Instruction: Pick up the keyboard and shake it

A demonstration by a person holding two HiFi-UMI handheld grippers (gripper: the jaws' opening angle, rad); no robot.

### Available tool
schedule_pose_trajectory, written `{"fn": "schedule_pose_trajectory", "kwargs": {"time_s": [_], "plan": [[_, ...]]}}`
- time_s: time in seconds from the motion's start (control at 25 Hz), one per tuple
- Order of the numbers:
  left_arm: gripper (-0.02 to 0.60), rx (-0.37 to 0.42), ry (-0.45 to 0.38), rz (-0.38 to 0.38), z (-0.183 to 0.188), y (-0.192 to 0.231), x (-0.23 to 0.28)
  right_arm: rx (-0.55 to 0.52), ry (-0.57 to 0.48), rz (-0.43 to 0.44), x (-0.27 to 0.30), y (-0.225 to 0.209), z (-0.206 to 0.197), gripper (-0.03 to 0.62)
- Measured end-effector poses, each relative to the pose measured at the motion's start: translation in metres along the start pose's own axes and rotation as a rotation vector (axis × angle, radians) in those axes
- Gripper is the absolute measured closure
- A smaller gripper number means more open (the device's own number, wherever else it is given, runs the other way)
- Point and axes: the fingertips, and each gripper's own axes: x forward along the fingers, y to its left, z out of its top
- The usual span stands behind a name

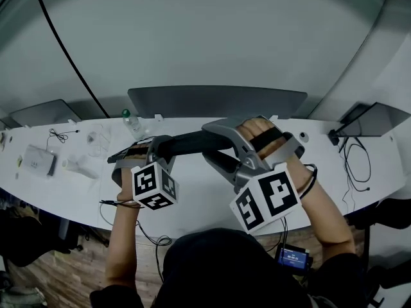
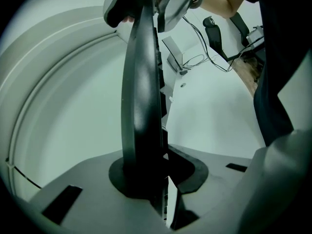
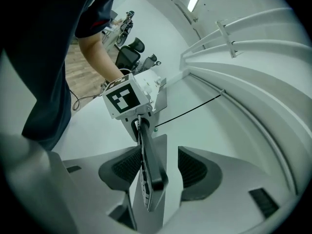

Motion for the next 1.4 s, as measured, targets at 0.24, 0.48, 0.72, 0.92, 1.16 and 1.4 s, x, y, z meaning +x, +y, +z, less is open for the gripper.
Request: {"fn": "schedule_pose_trajectory", "kwargs": {"time_s": [0.24,0.48,0.72,0.92,1.16,1.4], "plan": [[0.497,0.021,0.010,0.002,0.003,-0.001,0.000,-0.051,0.104,0.071,0.021,0.020,-0.014,0.370],[0.495,0.048,0.027,0.007,0.005,-0.003,0.000,-0.107,0.214,0.070,0.033,0.027,-0.031,0.370],[0.494,0.094,0.068,0.021,0.002,-0.004,0.003,-0.117,0.293,0.078,0.037,0.032,-0.047,0.373],[0.492,0.142,0.100,0.026,0.001,-0.007,0.005,-0.111,0.329,0.111,0.038,0.037,-0.053,0.376],[0.494,0.186,0.120,0.032,-0.002,-0.008,0.007,-0.117,0.344,0.134,0.045,0.043,-0.050,0.376],[0.492,0.184,0.118,0.020,0.002,-0.013,0.007,-0.137,0.377,0.140,0.053,0.048,-0.054,0.376]]}}
